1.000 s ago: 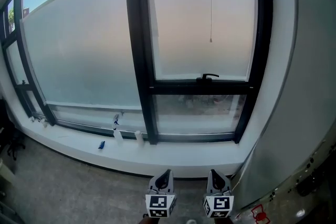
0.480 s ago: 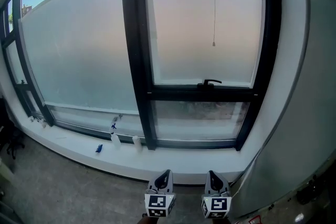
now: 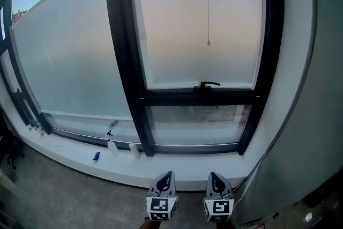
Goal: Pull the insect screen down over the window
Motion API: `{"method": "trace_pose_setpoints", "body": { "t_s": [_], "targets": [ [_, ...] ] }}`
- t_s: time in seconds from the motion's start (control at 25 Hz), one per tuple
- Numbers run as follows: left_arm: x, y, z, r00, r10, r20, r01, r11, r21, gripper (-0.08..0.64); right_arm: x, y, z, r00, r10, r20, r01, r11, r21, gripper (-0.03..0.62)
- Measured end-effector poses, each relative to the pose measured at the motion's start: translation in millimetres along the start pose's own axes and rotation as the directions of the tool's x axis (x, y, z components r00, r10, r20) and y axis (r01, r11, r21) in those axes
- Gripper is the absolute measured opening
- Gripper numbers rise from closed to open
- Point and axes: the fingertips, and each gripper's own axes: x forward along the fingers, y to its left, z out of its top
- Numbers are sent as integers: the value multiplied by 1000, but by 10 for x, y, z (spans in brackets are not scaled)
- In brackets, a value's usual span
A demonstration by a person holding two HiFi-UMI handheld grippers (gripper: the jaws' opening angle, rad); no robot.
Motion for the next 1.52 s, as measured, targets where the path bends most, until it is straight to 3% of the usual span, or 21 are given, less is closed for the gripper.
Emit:
{"method": "trace_pose_setpoints", "body": {
  "t_s": [0.4,0.96,1.52],
  "targets": [
    [414,-40,48,999,44,-9,-44,999,1,-3,335,-377,-24,1000,0,5,0,1000,19,3],
    [1065,17,-81,999,-10,-31,11,999,33,-3,864,-520,-177,1000,2,-6,-2,1000,21,3],
    [1814,549,-54,998,-46,-33,46,999,6,-3,1764,-564,-74,999,-37,-18,37,999,3,3]
  ]
}}
